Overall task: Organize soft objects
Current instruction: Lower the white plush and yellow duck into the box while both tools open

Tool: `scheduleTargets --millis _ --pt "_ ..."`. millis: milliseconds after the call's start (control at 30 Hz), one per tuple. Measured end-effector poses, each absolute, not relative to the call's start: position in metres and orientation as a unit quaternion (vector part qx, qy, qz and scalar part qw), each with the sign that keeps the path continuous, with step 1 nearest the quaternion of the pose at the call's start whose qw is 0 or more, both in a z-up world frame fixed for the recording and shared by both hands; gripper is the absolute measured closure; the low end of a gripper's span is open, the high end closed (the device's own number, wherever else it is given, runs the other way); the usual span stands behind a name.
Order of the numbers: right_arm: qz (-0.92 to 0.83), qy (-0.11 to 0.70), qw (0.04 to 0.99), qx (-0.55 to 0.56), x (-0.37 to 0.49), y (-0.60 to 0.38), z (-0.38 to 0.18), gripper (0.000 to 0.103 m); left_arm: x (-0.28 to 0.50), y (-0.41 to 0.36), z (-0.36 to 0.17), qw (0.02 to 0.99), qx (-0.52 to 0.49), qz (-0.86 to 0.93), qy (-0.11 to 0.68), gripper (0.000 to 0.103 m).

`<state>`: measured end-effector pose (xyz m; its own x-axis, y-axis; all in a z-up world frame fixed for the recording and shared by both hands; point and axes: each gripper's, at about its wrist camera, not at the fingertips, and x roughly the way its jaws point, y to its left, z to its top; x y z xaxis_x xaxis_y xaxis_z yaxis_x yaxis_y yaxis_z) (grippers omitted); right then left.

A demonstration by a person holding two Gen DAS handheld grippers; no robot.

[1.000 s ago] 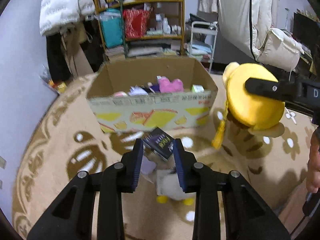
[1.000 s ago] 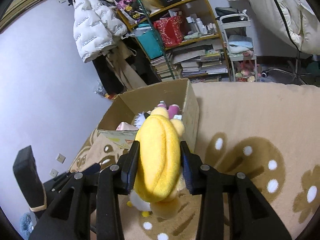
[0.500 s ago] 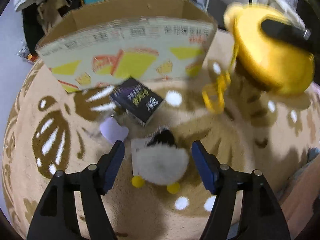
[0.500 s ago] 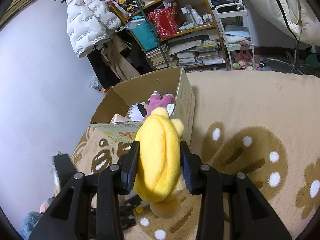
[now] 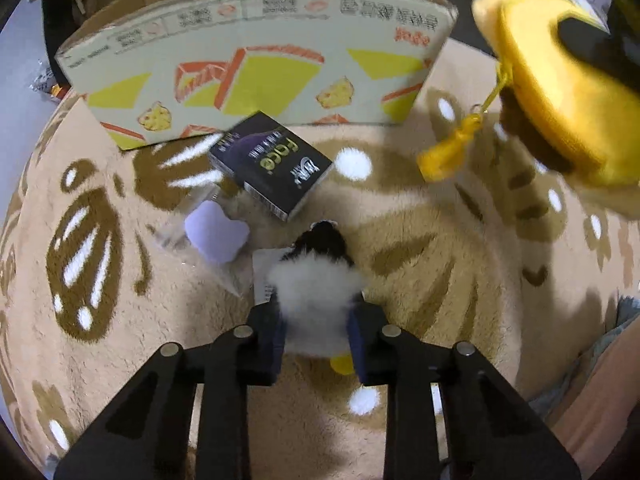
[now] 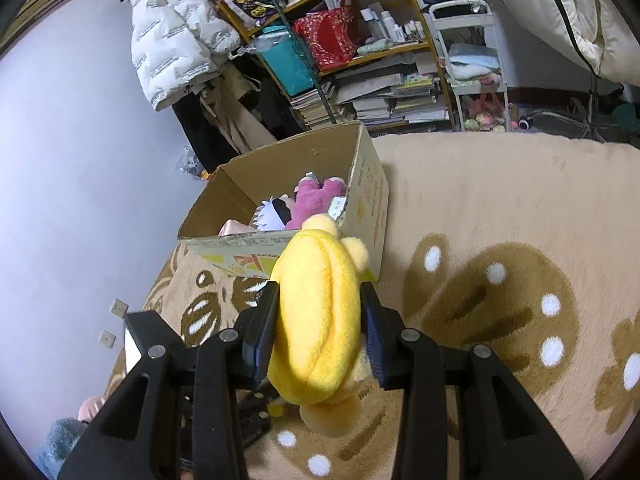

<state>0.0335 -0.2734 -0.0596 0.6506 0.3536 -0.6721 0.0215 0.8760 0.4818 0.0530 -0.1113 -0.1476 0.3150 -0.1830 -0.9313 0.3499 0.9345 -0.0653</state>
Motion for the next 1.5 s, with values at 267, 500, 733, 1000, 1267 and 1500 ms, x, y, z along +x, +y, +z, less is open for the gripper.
scheduleTargets --millis 267,500,733,1000,1267,1500 --pt "0.104 0.397 0.887 0.212 0.032 -0.266 -0.056 0.062 0.048 -0.087 -0.125 0.836 0.033 -0.144 0.528 0.078" --pt "0.114 0.336 0.91 0.215 0.022 -0.272 -0.034 0.062 0.042 -0.071 -0.071 0.896 0.022 -0.113 0.428 0.078" --pt "0.117 0.287 0.93 0.196 0.02 -0.267 -0.014 0.061 0.049 -0.047 -0.025 0.929 -0.017 -0.103 0.355 0.078" --pt "0.125 0.276 0.938 0.169 0.043 -0.256 -0.009 0.061 0.078 -0.03 0.003 0.951 -0.004 -0.08 0.298 0.078" --pt "0.133 0.275 0.939 0.156 0.075 -0.252 -0.013 0.061 0.112 -0.029 0.014 0.96 0.014 -0.074 0.271 0.078" --pt "0.123 0.27 0.944 0.141 0.097 -0.253 -0.016 0.061 0.14 -0.037 0.012 0.959 0.019 -0.077 0.271 0.078"
